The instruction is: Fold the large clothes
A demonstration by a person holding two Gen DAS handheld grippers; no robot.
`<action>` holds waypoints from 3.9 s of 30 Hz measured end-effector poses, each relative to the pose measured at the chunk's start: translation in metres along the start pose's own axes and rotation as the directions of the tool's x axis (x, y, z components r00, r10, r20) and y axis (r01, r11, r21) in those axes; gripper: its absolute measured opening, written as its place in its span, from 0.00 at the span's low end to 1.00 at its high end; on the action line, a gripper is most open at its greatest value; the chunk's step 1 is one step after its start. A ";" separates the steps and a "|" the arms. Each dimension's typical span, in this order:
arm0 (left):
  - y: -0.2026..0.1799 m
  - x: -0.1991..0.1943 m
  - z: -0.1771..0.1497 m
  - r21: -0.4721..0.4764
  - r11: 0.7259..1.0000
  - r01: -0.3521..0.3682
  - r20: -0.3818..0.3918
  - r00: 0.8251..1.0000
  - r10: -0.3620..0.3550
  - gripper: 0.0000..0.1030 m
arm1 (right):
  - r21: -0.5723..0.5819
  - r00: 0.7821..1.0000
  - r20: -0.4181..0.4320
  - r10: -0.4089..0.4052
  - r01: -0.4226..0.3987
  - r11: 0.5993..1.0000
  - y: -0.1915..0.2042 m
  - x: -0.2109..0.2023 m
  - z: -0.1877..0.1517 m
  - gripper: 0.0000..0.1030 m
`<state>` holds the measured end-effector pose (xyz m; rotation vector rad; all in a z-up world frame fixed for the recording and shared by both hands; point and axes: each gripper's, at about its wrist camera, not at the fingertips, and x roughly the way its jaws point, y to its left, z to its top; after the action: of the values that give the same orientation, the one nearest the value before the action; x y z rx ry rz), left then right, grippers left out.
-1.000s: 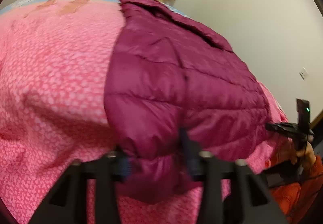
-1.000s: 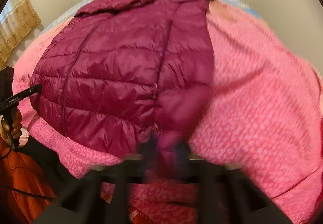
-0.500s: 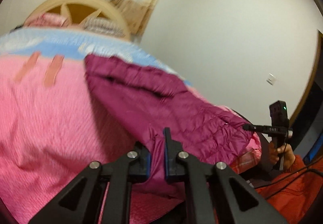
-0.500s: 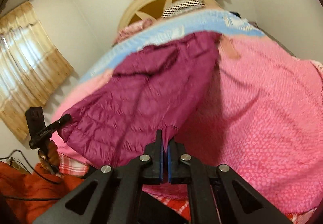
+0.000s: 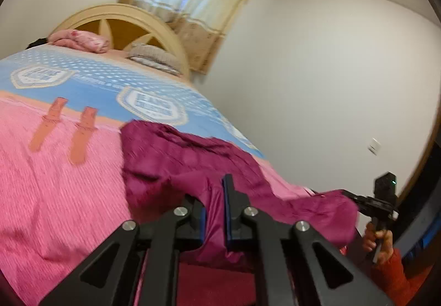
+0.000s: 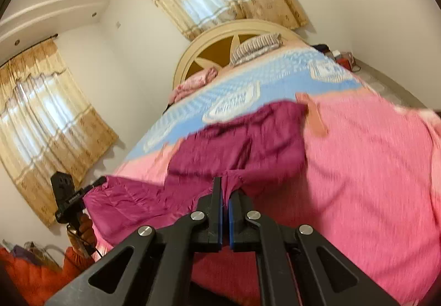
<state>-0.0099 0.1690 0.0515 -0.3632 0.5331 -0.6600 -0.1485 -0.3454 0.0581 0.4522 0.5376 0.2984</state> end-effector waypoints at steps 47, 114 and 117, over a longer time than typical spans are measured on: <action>0.037 0.306 0.114 0.199 0.808 -0.555 -0.118 0.805 0.582 0.91 | -0.286 0.910 -0.056 -0.410 0.379 0.880 -0.002 0.362 0.151 0.22; 0.100 0.206 0.026 -0.158 0.857 -0.490 -0.135 0.871 0.472 1.00 | -0.173 0.965 -0.075 -0.252 0.237 0.956 0.054 0.353 0.042 0.05; 0.101 0.210 0.008 -0.181 0.864 -0.470 -0.152 0.882 0.447 1.00 | -0.125 0.964 -0.126 -0.234 0.218 0.968 0.051 0.378 0.026 0.05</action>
<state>0.1830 0.1065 -0.0634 -0.3857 0.7649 -0.1565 0.1680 -0.1642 -0.0575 0.2601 0.7007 0.1392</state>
